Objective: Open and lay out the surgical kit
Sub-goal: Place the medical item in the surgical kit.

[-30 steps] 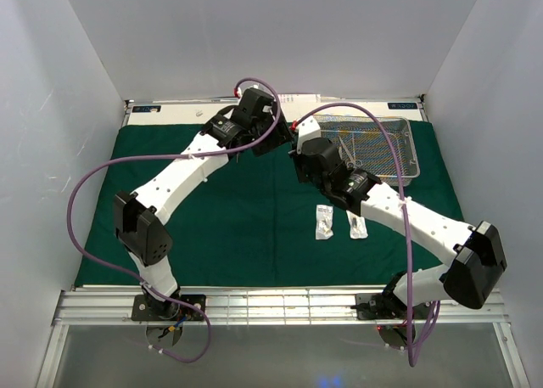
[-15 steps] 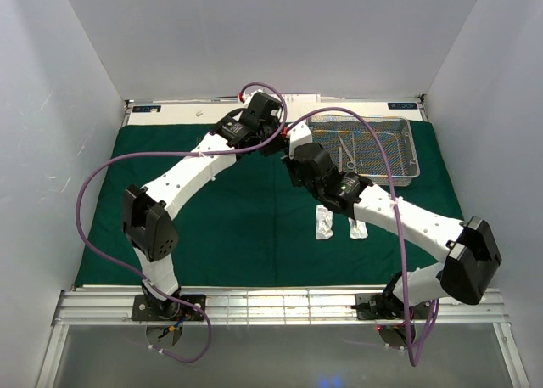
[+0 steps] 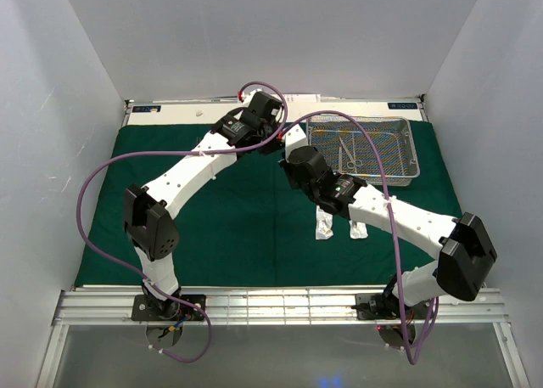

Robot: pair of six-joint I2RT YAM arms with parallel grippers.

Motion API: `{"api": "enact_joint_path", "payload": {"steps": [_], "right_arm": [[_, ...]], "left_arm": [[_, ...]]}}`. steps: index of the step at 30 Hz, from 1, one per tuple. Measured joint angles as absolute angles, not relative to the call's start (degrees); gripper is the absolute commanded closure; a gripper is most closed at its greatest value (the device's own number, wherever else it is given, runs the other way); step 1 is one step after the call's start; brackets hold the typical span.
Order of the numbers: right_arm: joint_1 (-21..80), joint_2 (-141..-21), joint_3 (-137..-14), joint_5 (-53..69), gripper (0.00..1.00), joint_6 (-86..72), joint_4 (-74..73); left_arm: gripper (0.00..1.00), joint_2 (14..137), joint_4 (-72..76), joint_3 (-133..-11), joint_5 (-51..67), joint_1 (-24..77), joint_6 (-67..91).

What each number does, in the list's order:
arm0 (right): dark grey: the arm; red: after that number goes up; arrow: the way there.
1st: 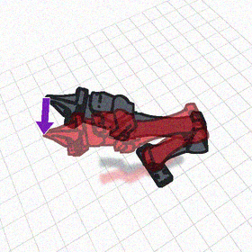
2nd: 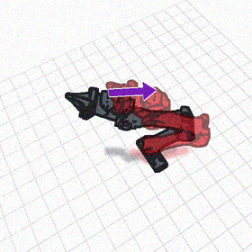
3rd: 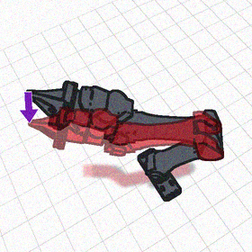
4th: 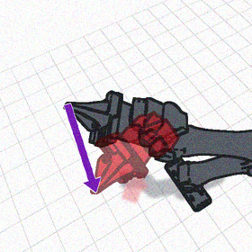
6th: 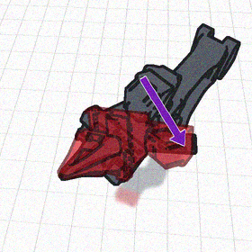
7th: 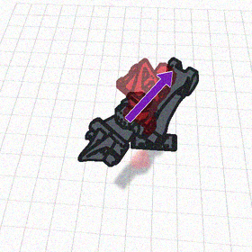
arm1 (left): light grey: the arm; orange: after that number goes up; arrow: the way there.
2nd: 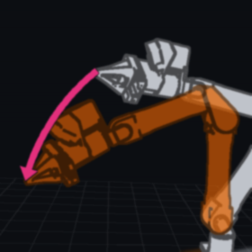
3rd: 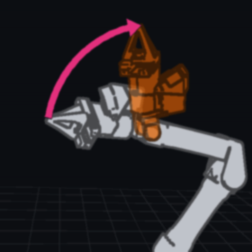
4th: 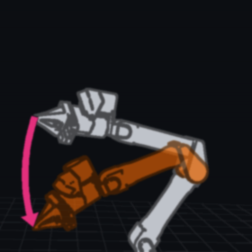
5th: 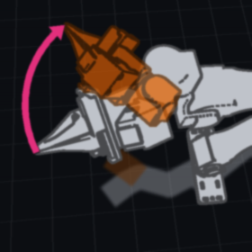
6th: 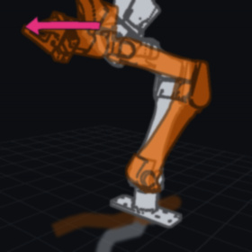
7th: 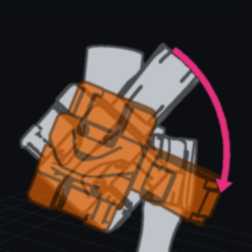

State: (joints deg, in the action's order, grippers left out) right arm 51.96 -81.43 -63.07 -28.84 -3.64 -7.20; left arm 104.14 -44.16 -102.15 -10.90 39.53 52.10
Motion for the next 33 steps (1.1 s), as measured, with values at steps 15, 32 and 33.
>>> {"api": "enact_joint_path", "payload": {"steps": [15,32,33], "right_arm": [[52.6,-83.1,-63.1,-30.1,0.92,-2.6,-7.1],[52.6,-78.1,-61.3,-25.5,0.13,-6.0,-9.9],[52.6,-76.7,-60.8,-25.4,0.13,-6.4,-10.5]], "left_arm": [[1.0,106.4,-45.5,-103.6,-10.5,39.5,51.9],[1.0,109.6,-46.8,-105.5,-11.8,38.0,38.9],[1.0,110.4,-46.9,-106.1,-11.7,37.5,37.1]]}}
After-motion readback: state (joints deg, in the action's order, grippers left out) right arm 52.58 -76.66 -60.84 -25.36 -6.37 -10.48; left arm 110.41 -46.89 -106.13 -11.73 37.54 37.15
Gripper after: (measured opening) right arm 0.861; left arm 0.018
